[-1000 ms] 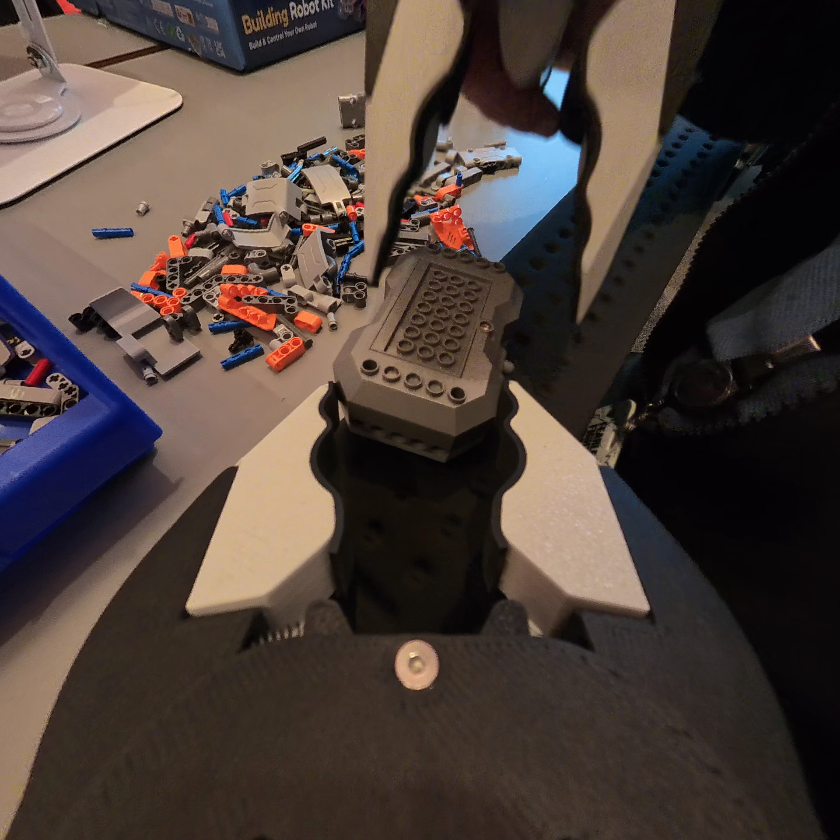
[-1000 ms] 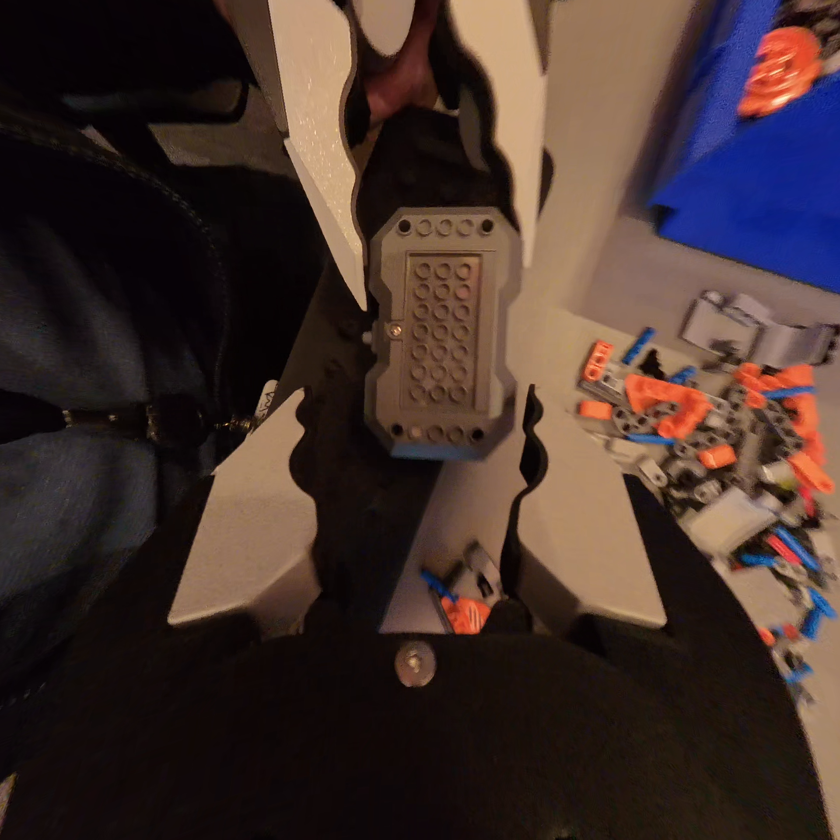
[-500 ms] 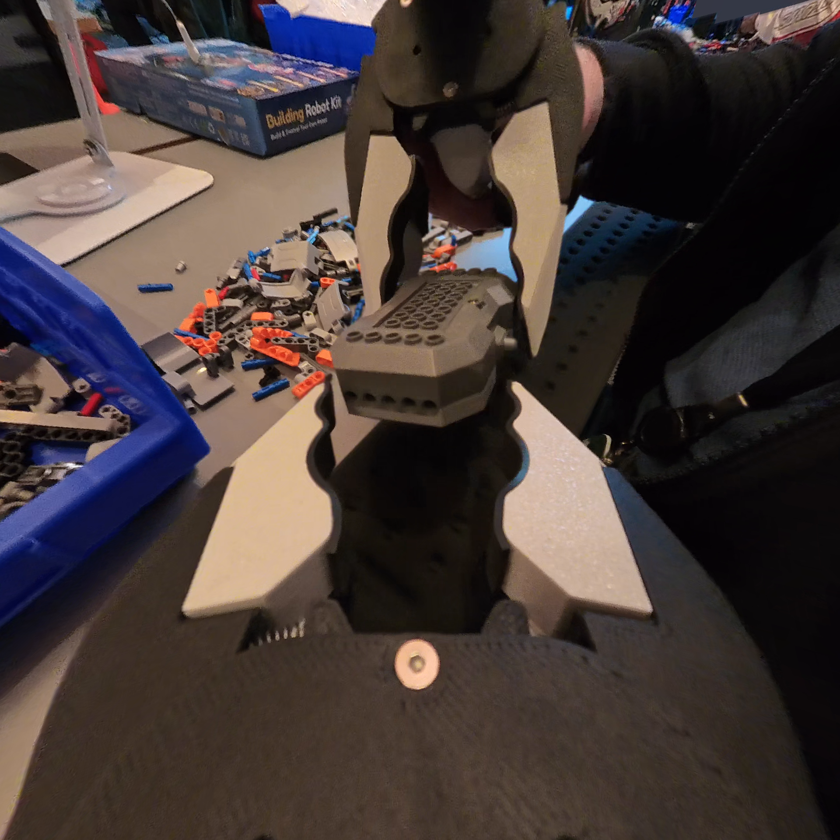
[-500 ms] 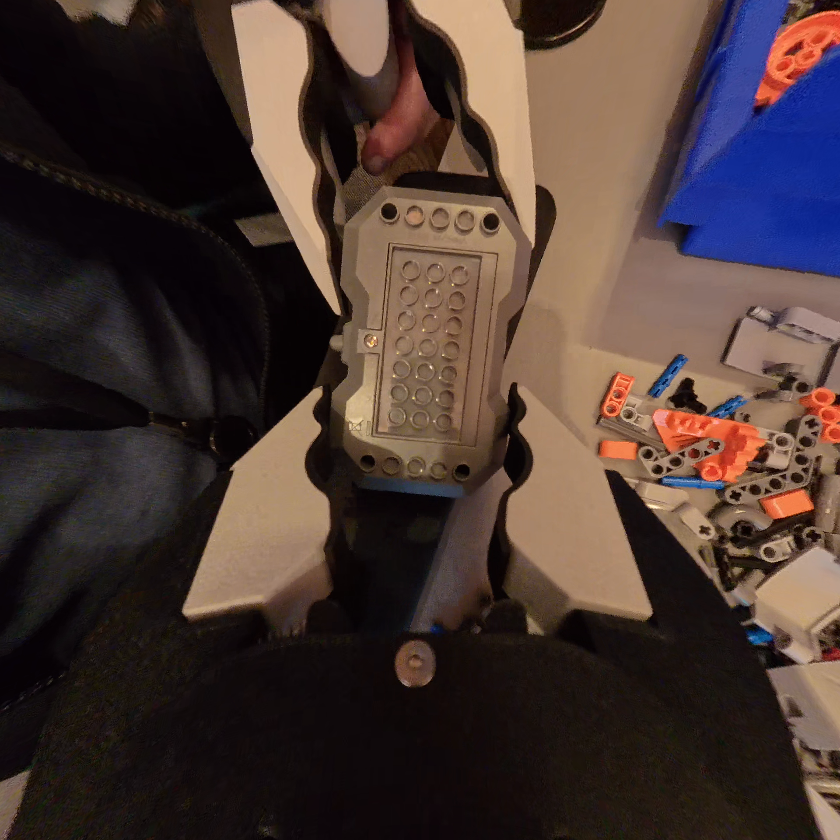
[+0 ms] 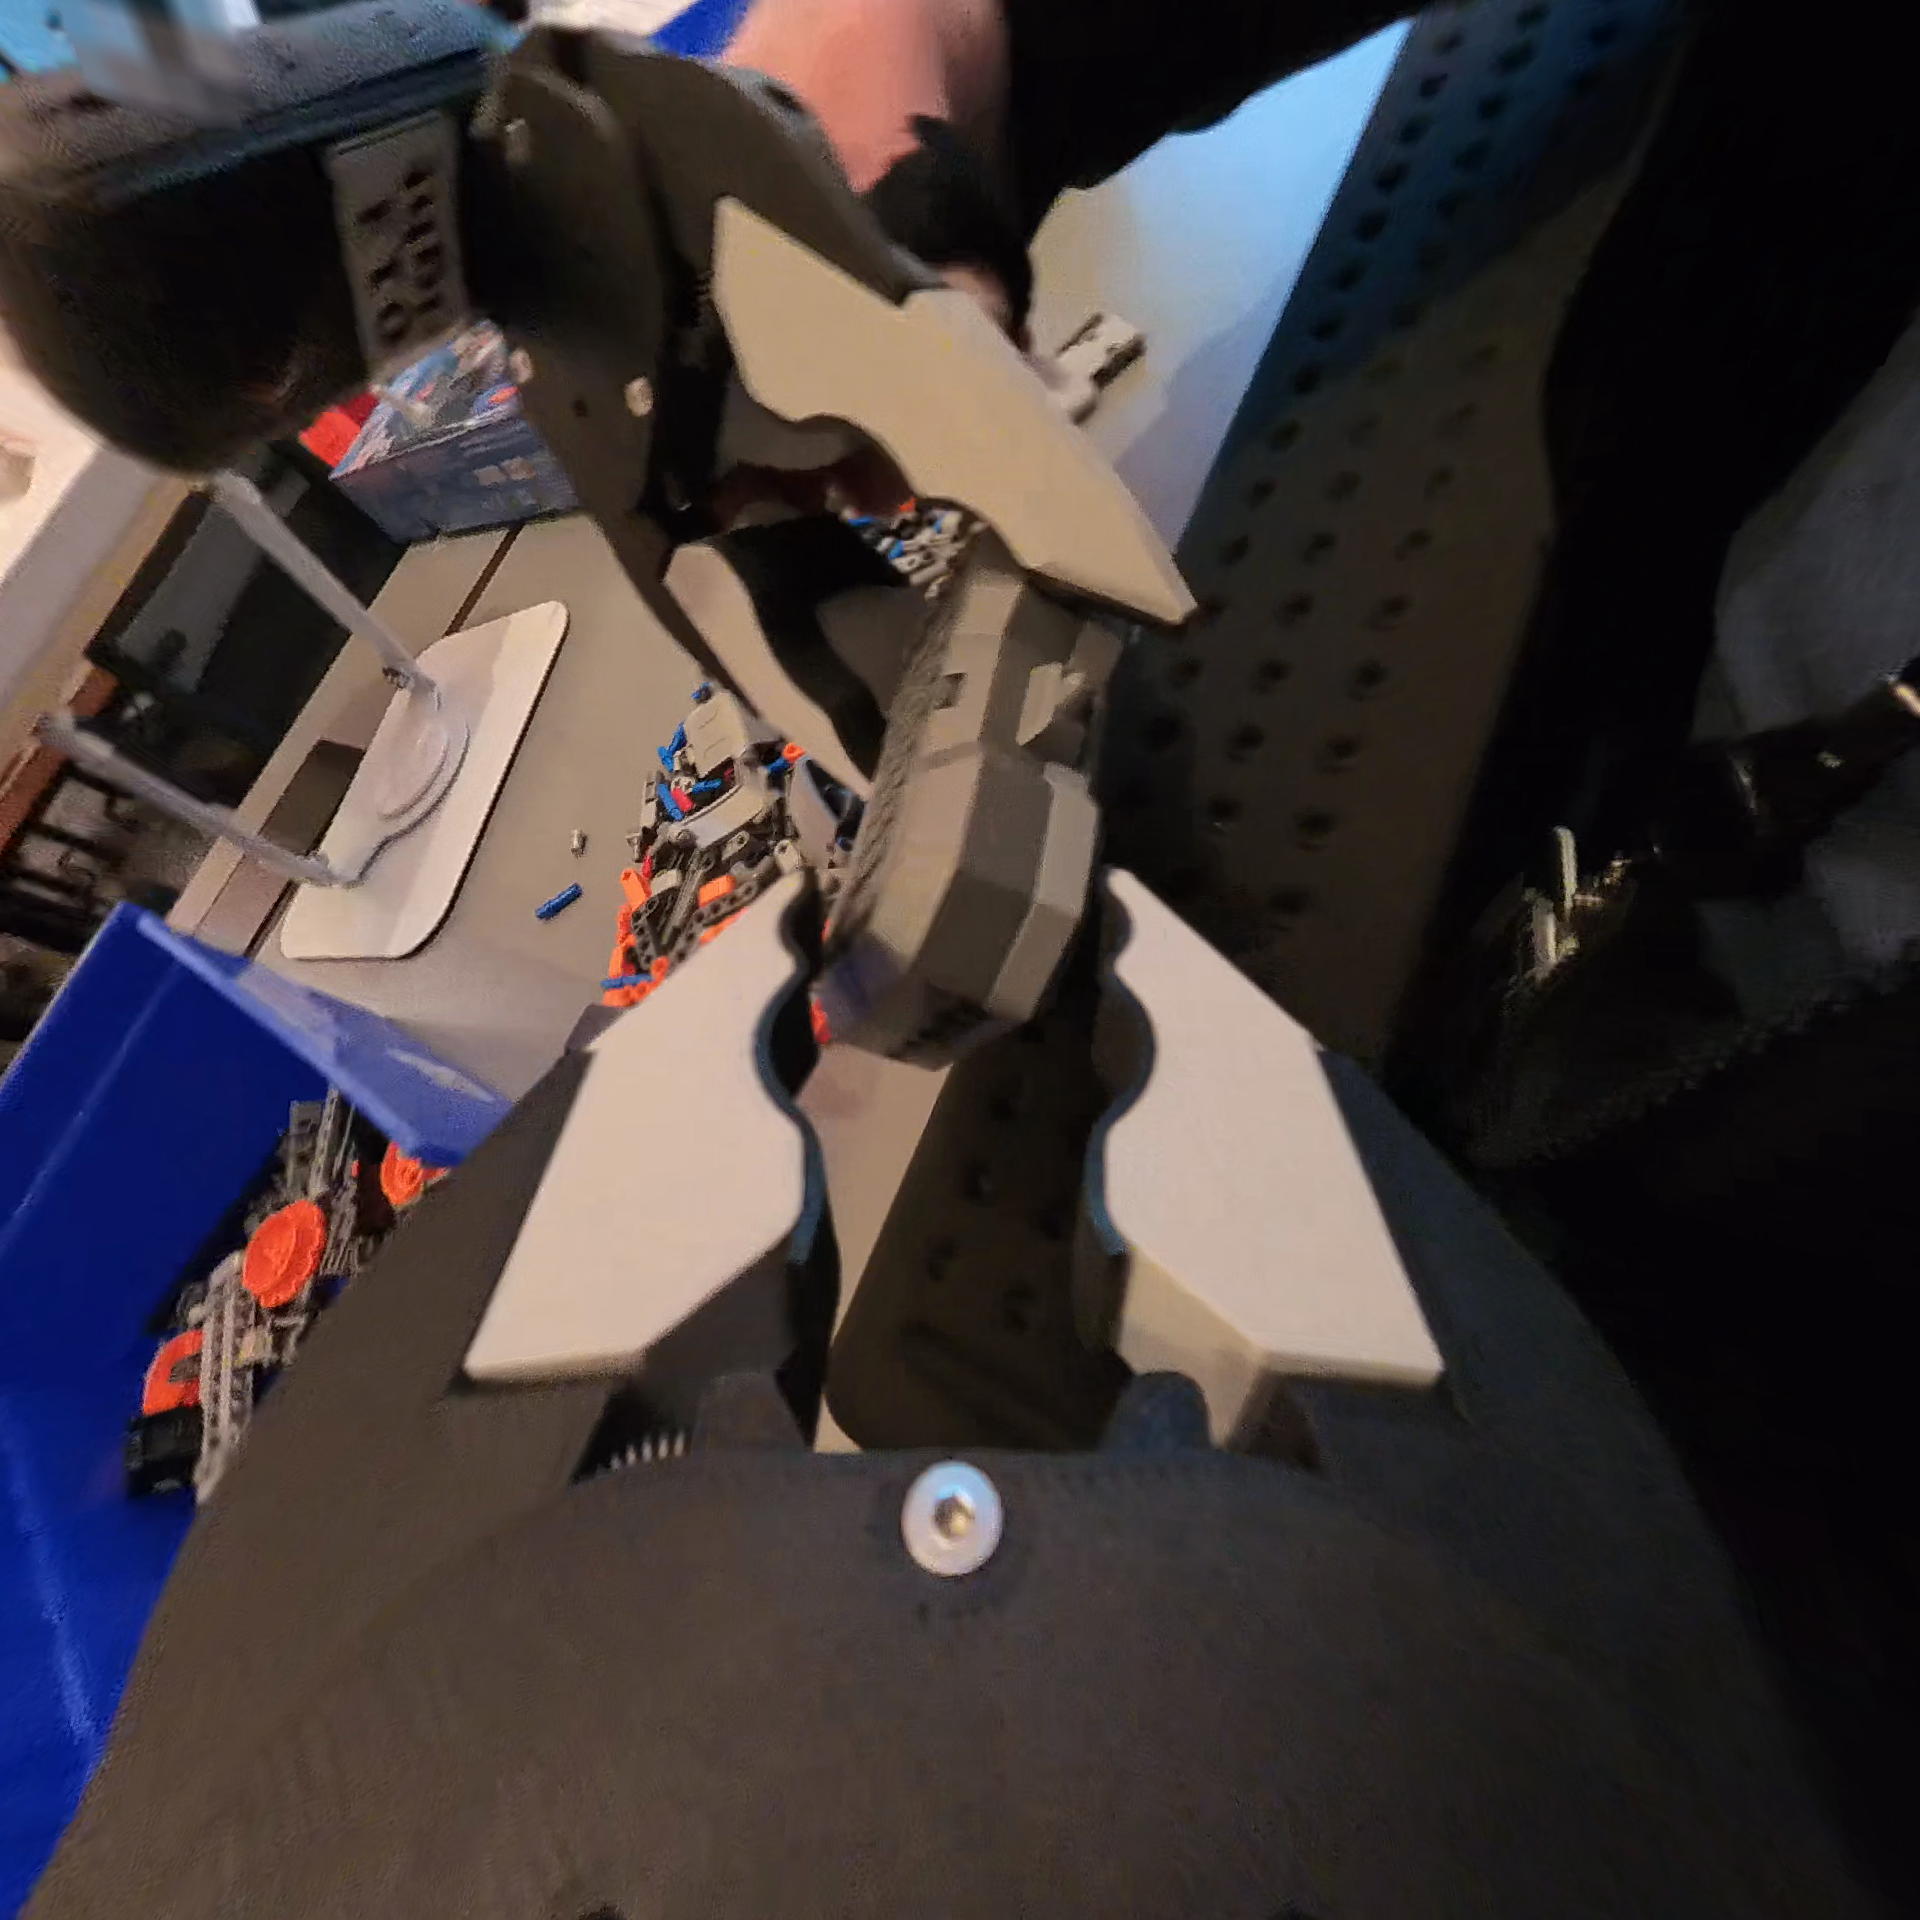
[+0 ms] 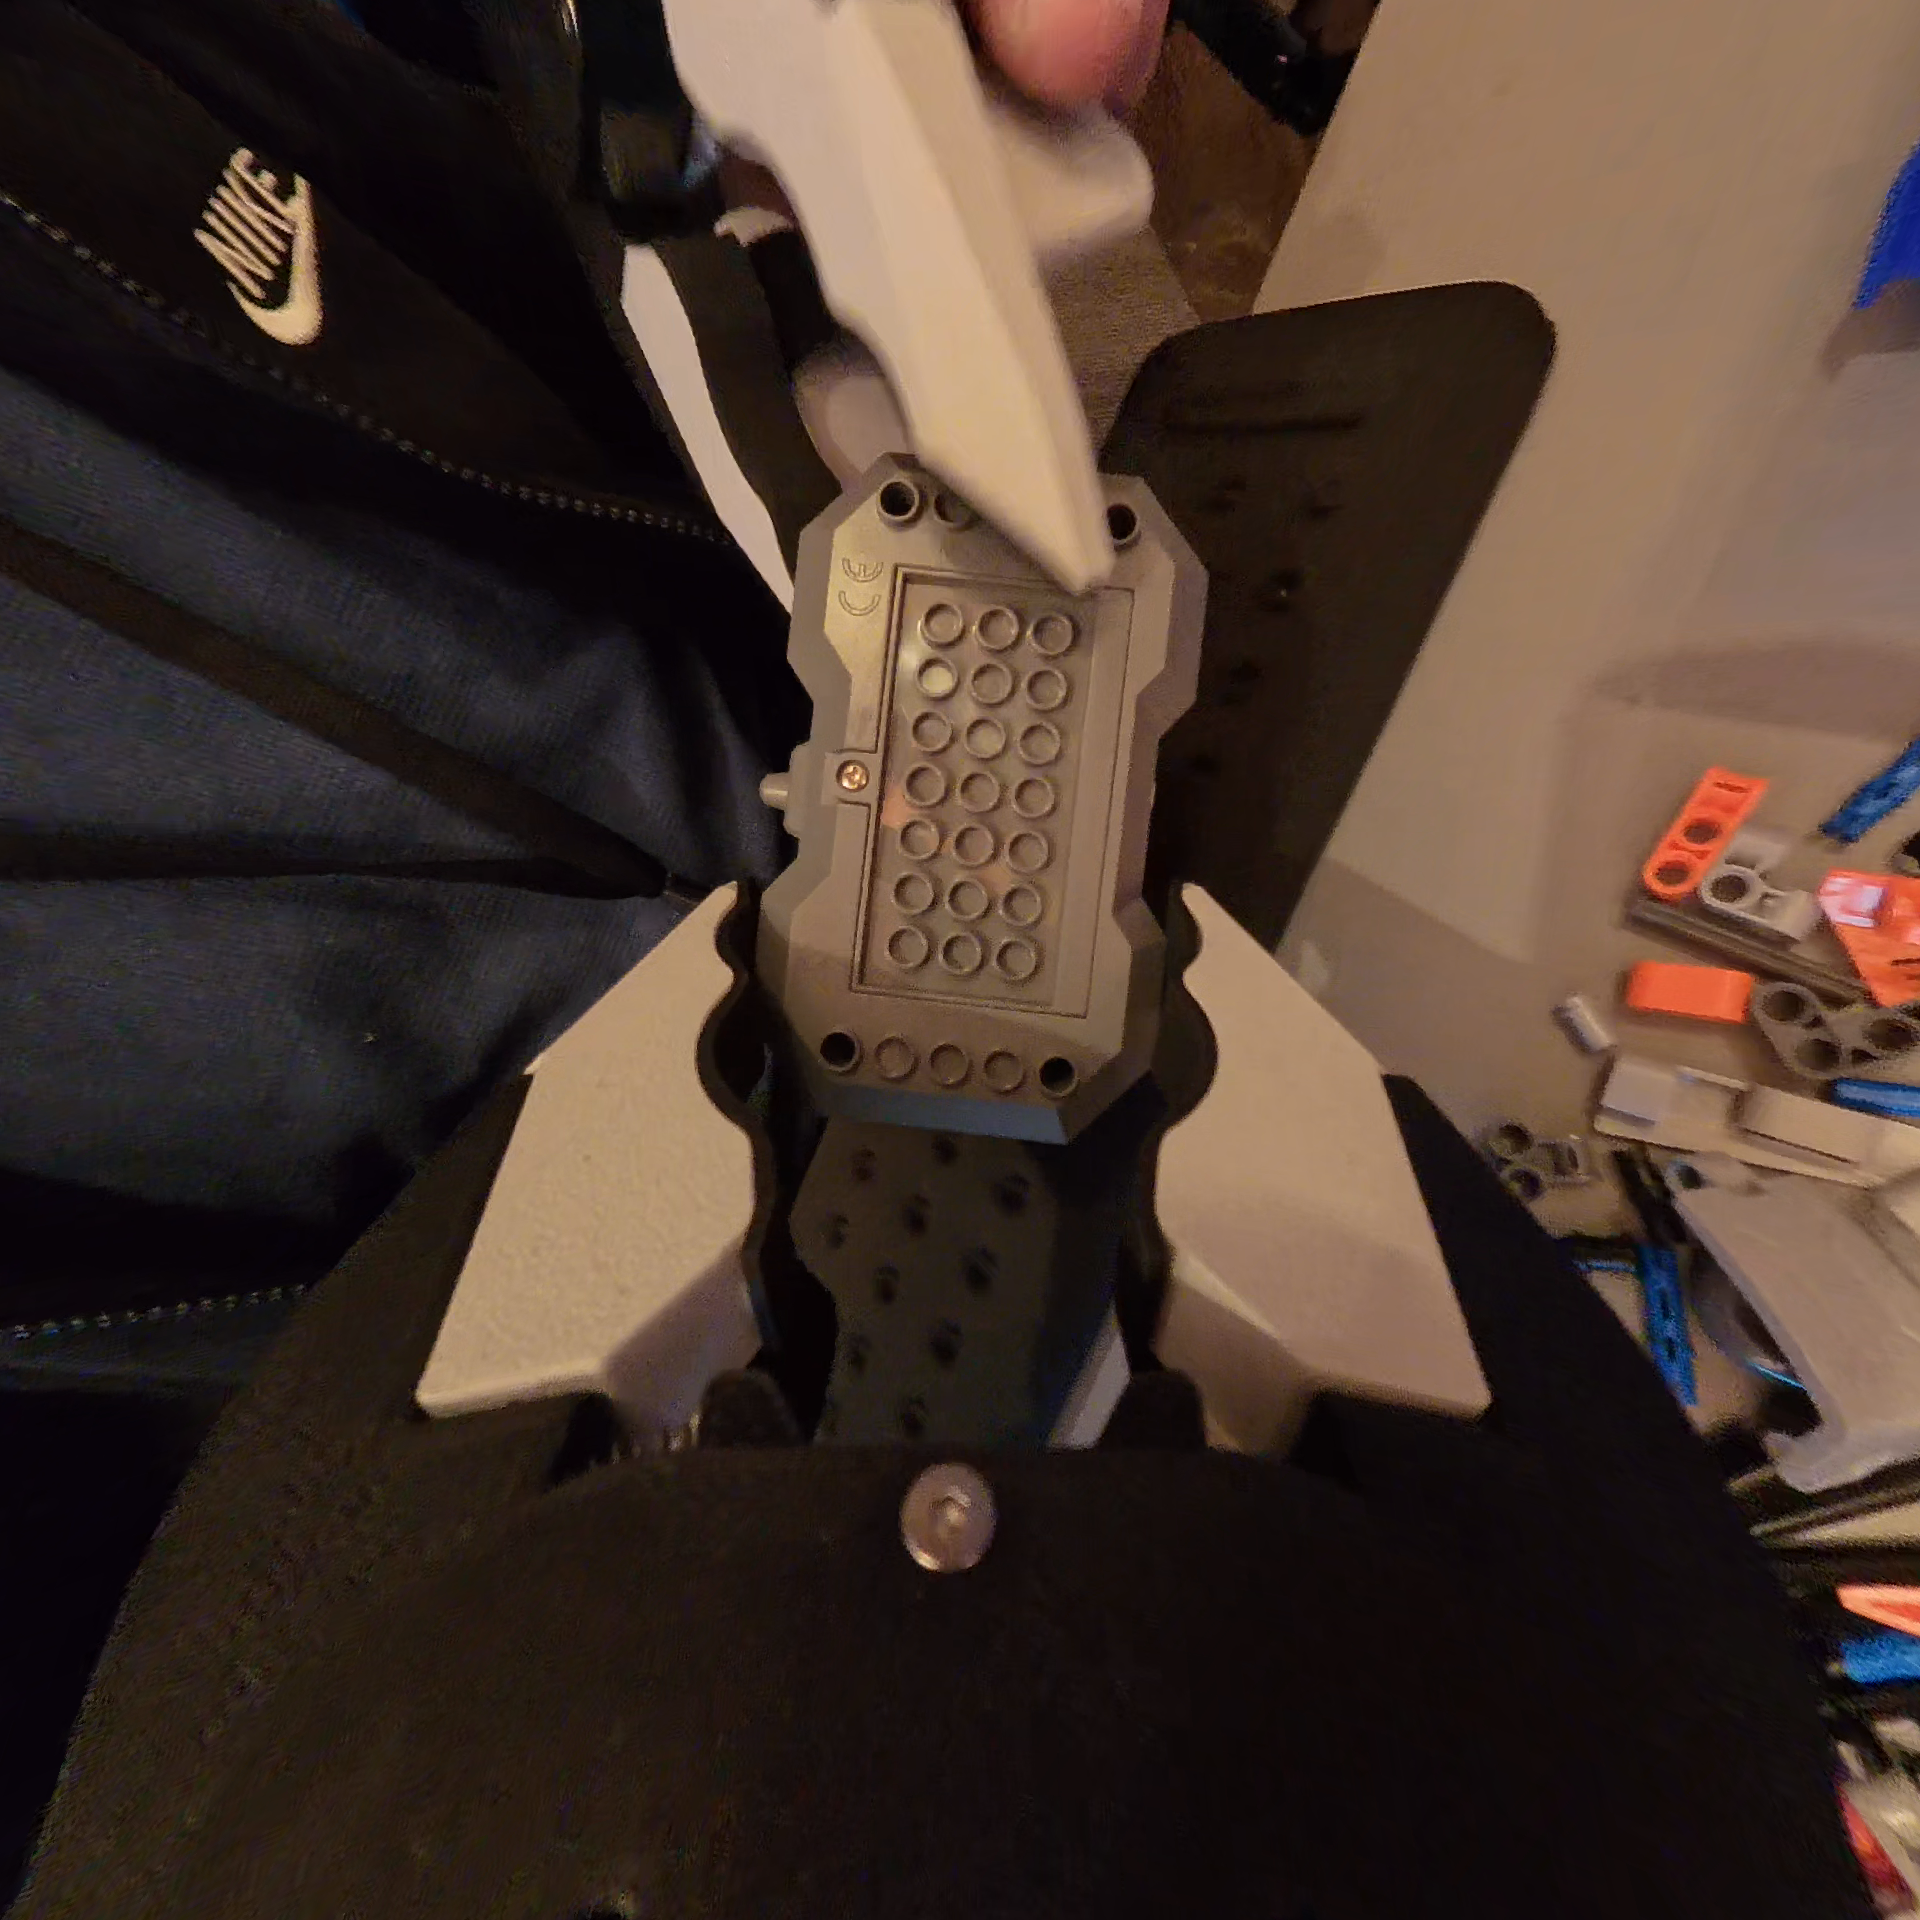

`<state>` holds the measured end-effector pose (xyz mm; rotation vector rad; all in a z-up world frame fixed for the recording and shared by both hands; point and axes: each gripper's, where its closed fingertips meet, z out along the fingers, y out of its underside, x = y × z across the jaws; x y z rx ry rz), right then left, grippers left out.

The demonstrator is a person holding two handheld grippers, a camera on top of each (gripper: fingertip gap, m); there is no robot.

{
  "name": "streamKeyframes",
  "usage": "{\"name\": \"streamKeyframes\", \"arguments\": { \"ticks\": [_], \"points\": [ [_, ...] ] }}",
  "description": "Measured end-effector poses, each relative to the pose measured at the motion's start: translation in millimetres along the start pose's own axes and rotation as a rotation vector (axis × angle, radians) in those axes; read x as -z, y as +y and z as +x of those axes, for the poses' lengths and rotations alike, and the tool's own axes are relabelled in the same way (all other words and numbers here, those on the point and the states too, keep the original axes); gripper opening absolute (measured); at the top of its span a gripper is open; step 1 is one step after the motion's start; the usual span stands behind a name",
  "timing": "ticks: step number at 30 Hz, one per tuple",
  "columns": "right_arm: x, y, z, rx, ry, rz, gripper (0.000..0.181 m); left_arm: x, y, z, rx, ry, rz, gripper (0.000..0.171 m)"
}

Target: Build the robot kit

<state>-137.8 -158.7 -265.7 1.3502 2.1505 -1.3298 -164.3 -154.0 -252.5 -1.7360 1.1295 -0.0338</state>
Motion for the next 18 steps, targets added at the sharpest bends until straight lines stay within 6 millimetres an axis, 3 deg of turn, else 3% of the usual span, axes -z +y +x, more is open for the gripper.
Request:
{"name": "streamKeyframes", "arguments": {
  "ticks": [3,7,10,13,16,18],
  "points": [
    [5,-3,-1,-0.016,-0.021,0.032,0.076,-5,-4,0,0.003,0.006,-0.006,0.046],
    [23,-27,-5,-0.025,-0.051,0.212,0.076,1,-15,-13,0.104,-0.006,0.063,0.043],
    [40,-43,-8,0.042,0.014,0.335,0.081,11,-22,-30,0.241,-0.007,0.146,0.041],
    [61,-58,-13,0.074,0.066,0.504,0.075,26,-27,-50,0.365,-0.015,0.221,0.040],
    [72,-59,-16,0.113,0.134,0.581,0.074,44,-34,-74,0.466,-0.023,0.290,0.040],
    [77,-56,-20,0.141,0.155,0.599,0.063,57,-35,-92,0.489,-0.057,0.304,0.040]
  ]
}}
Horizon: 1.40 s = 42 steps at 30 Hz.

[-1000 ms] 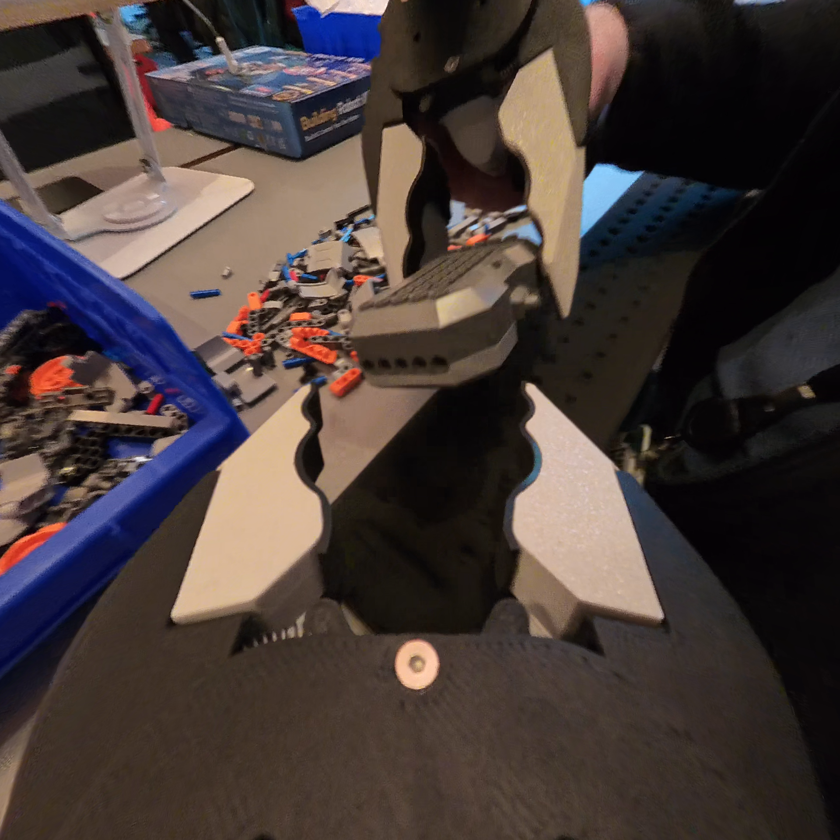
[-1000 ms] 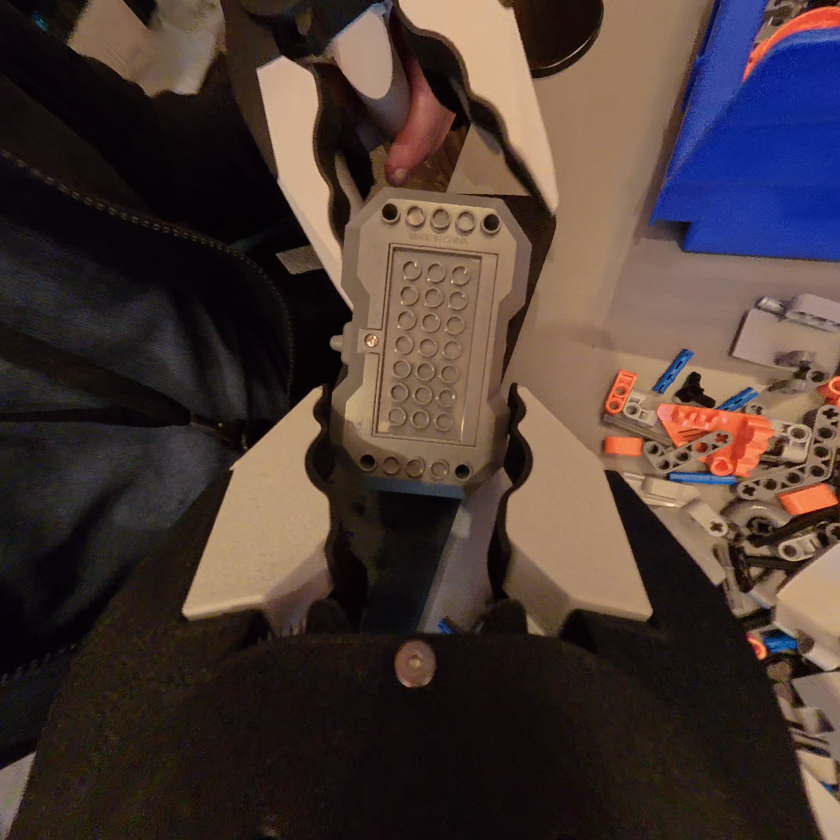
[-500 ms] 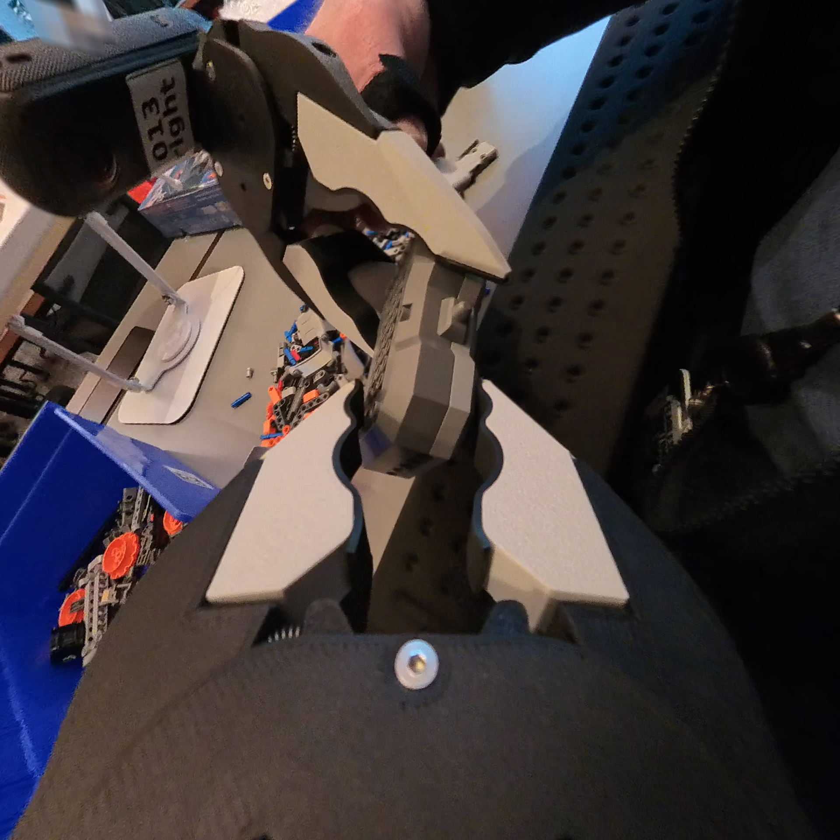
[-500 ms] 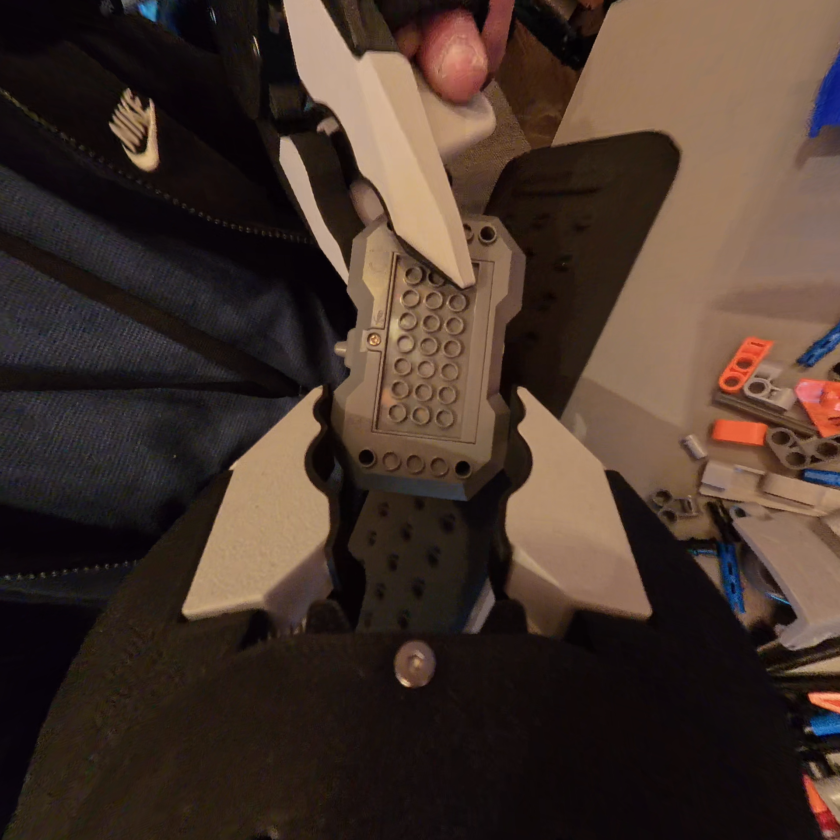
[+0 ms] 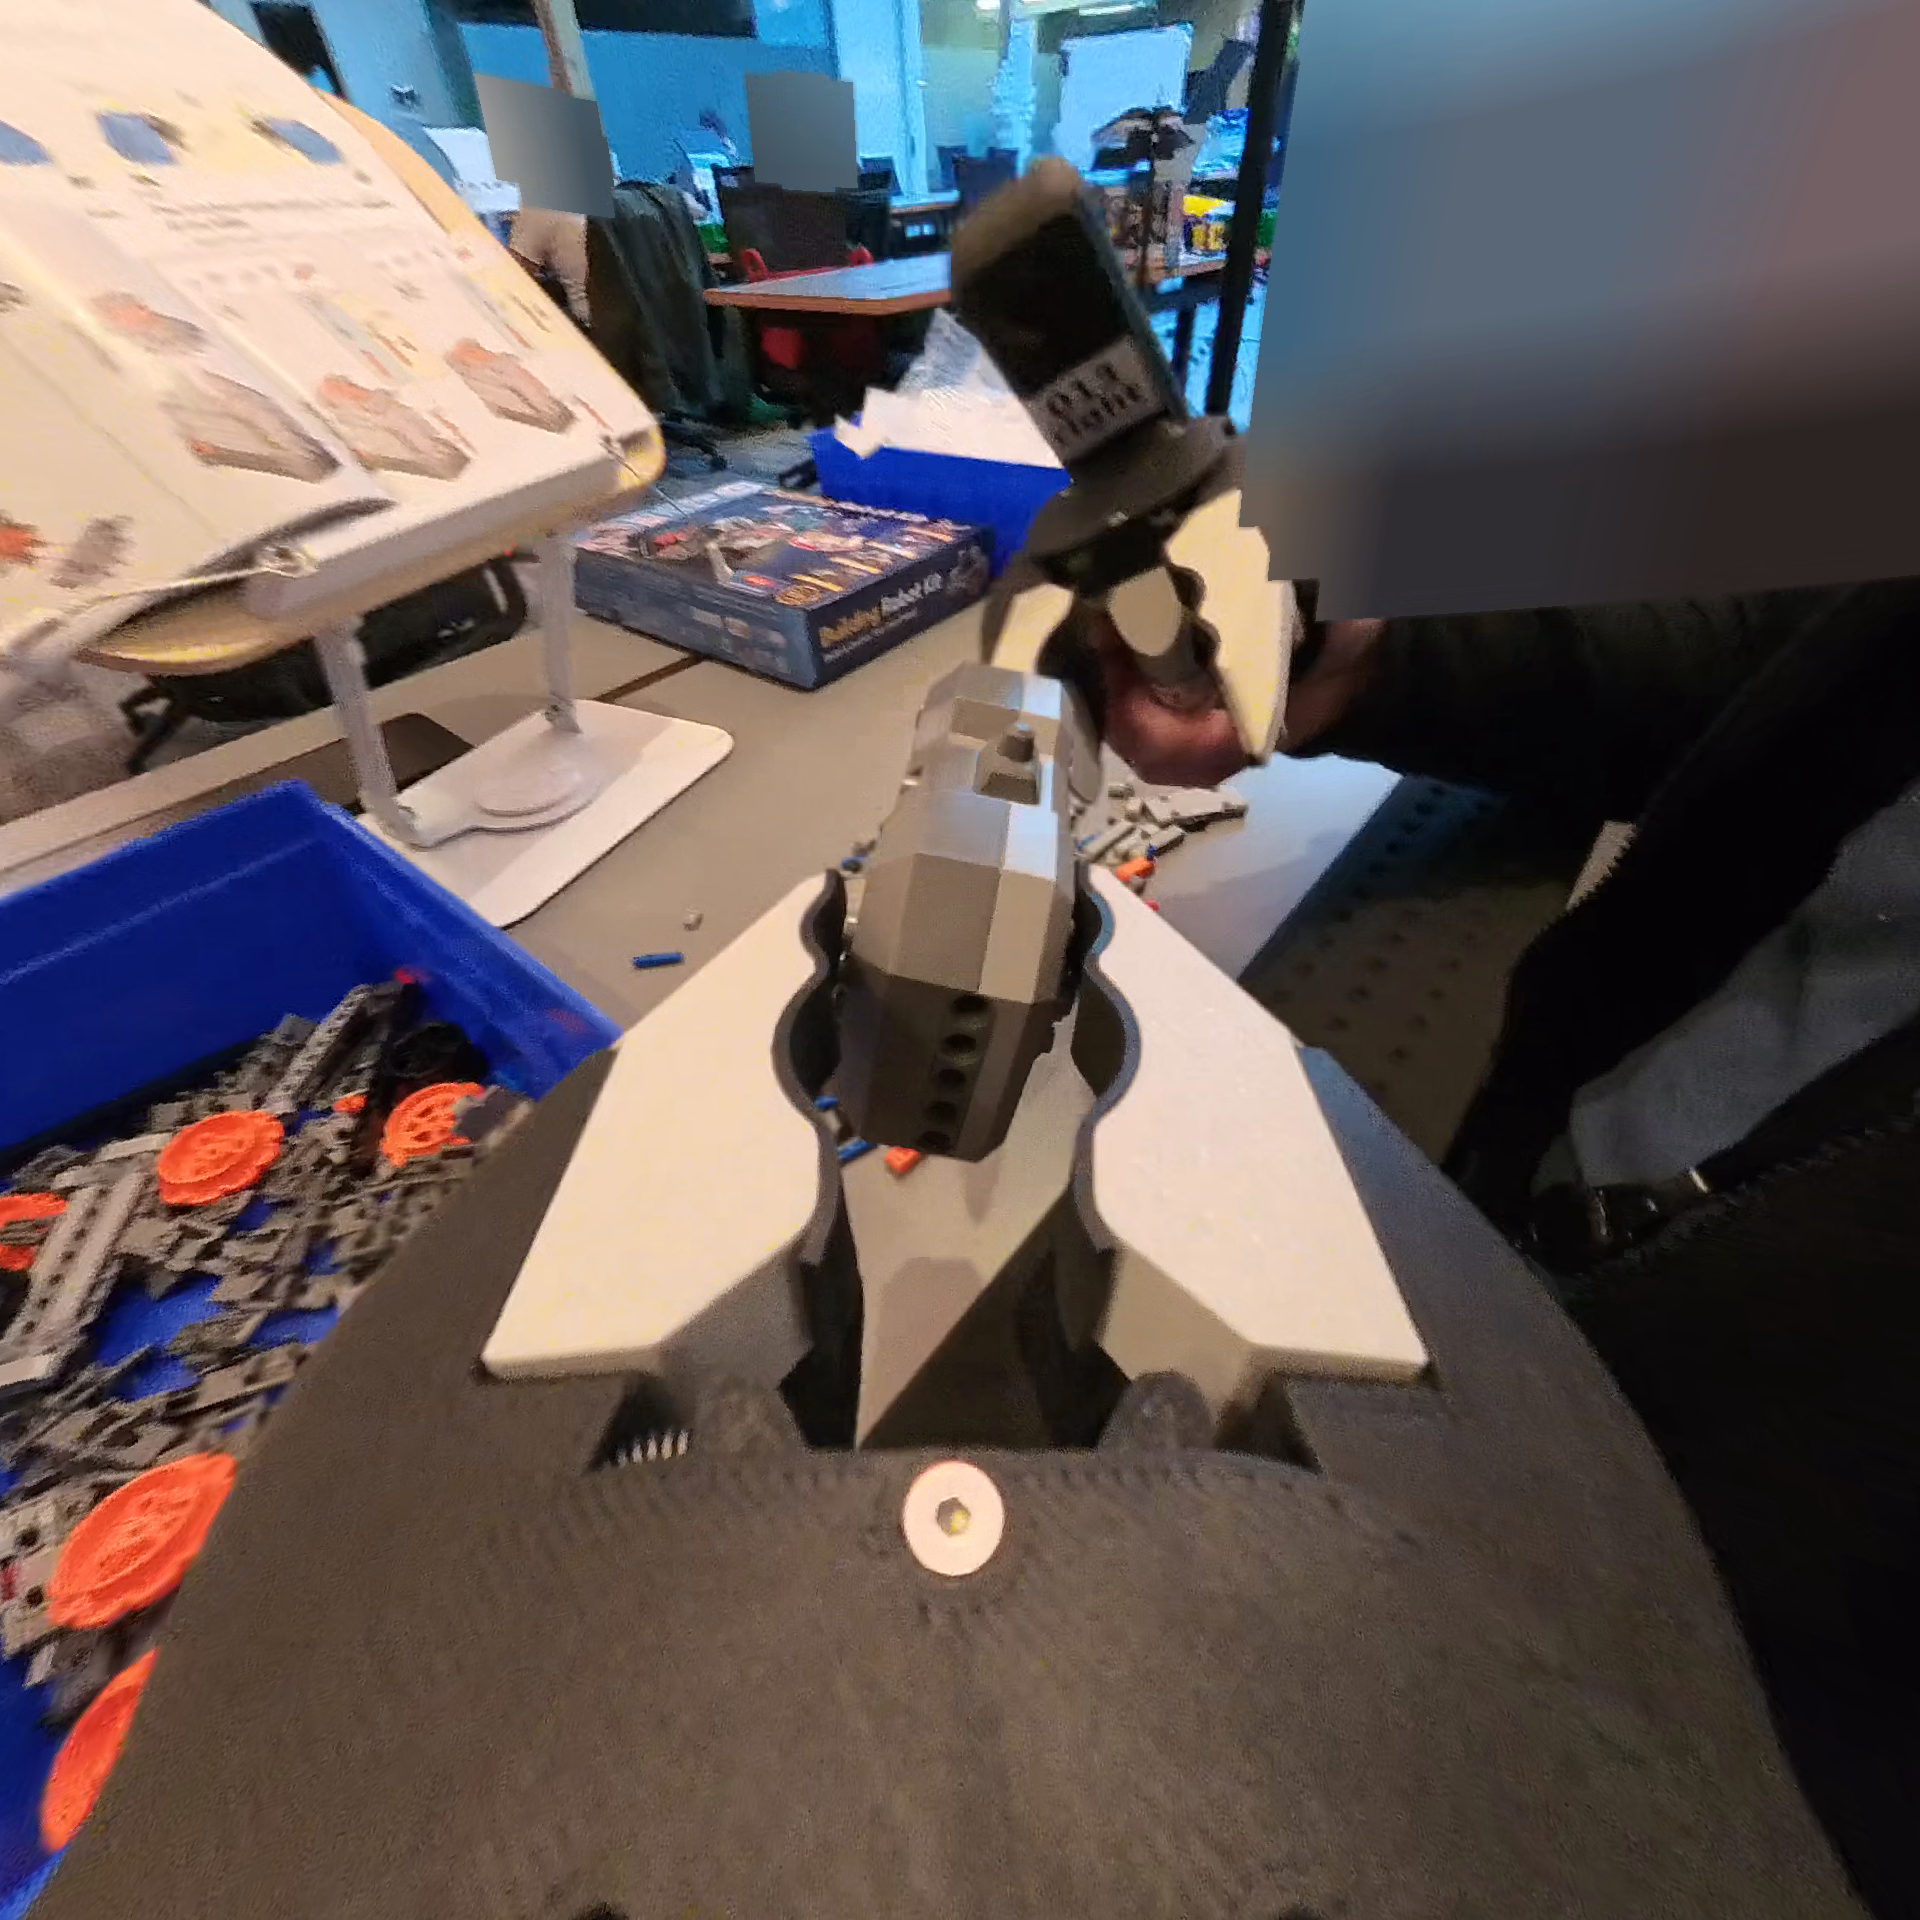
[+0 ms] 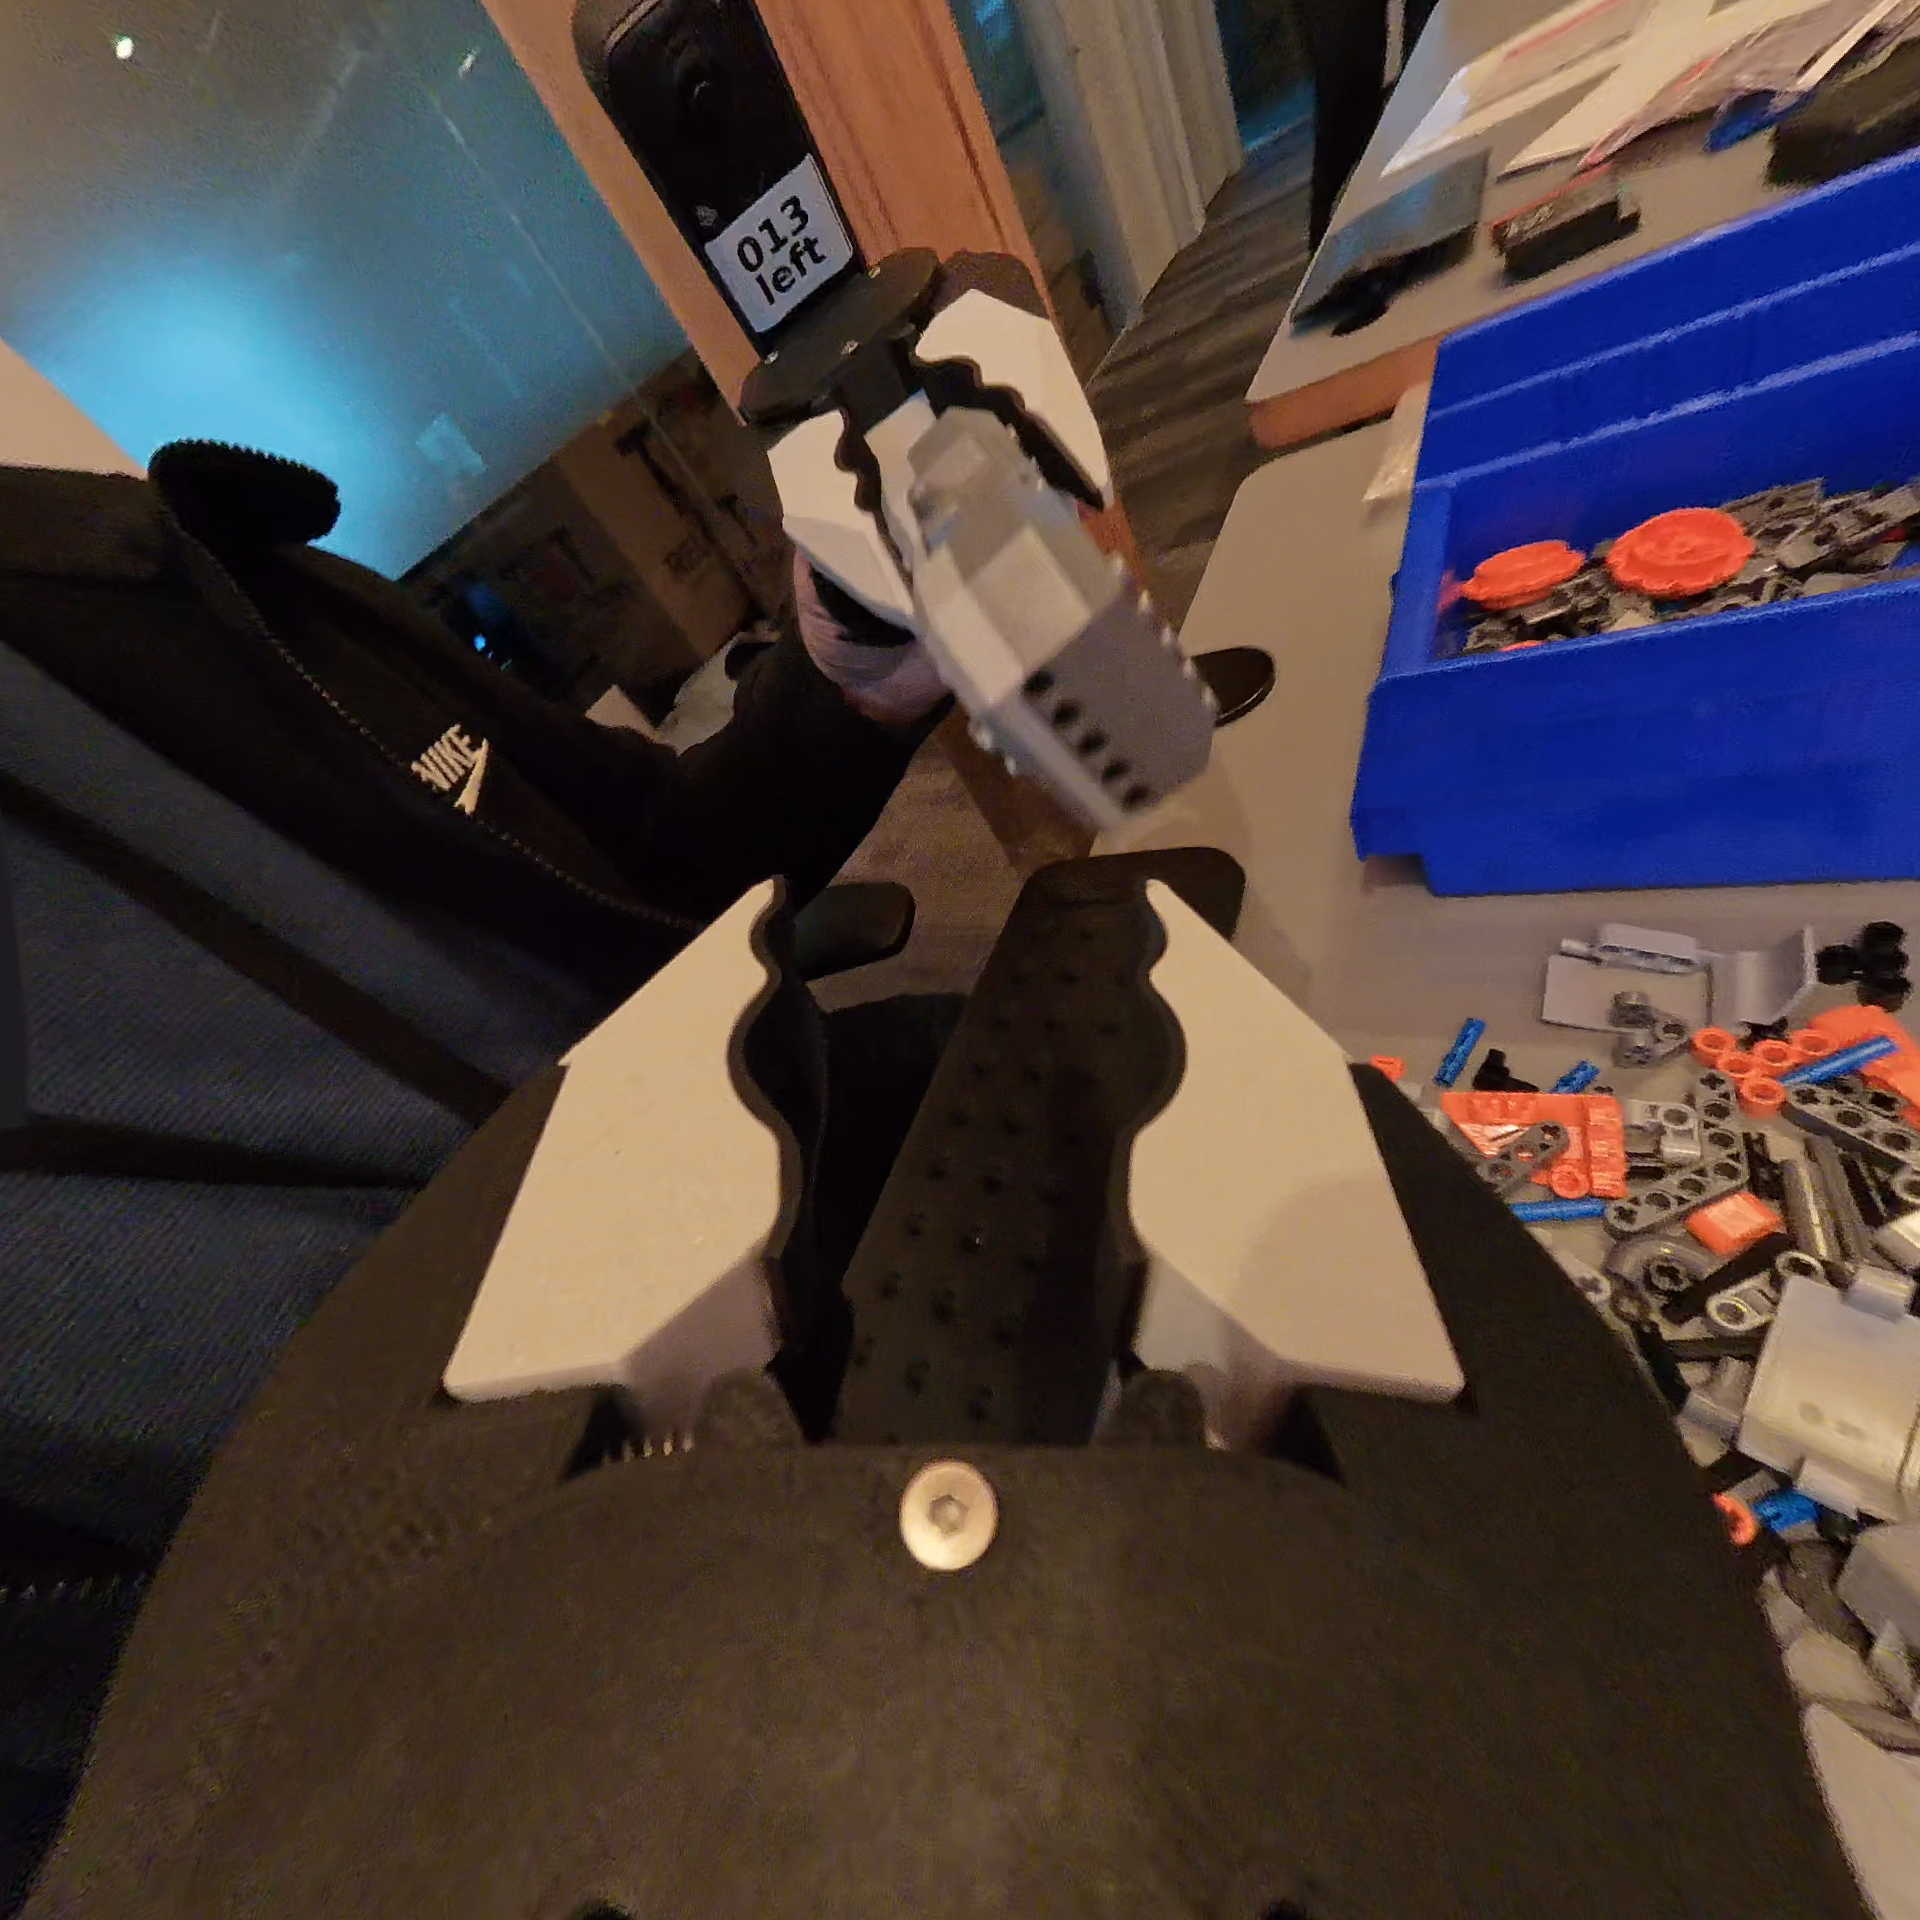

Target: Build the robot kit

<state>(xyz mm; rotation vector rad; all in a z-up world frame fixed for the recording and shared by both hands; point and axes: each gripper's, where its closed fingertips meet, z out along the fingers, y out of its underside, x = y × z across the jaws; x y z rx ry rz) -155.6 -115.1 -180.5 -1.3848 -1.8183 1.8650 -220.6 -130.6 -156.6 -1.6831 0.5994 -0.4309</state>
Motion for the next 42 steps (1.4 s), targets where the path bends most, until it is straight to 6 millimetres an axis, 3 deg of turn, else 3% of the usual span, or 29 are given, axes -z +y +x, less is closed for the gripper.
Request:
{"name": "streamKeyframes", "arguments": {
  "ticks": [4,9,11,13,16,19,21,27,33,42],
  "points": [
    [14,3,3,-0.014,0.019,0.033,0.063,16,-21,-36,0.040,-0.105,0.002,0.040],
    [31,11,18,-0.013,0.095,0.031,0.061,32,-35,-116,0.063,-0.376,-0.053,0.040],
    [37,11,20,-0.012,0.101,0.049,0.060,27,-34,-141,0.154,-0.363,-0.053,0.040],
    [41,14,24,-0.002,0.125,0.054,0.057,18,-19,-172,0.233,-0.398,-0.082,0.040],
    [48,17,29,-0.008,0.145,0.055,0.057,2,22,-212,0.257,-0.514,-0.228,0.040],
    [57,20,33,-0.015,0.158,0.071,0.056,-15,50,-232,0.216,-0.573,-0.297,0.040],
    [61,22,36,-0.032,0.159,0.087,0.055,-15,73,-248,0.147,-0.666,-0.411,0.040],
    [69,23,44,-0.046,0.176,0.101,0.053,-26,108,-252,0.103,-0.680,-0.504,0.040],
    [67,27,47,-0.046,0.184,0.087,0.053,-25,129,-236,0.141,-0.637,-0.551,0.041],
    [65,32,49,-0.056,0.180,0.072,0.053,-26,134,-230,0.253,-0.568,-0.587,0.038]
  ]
}}
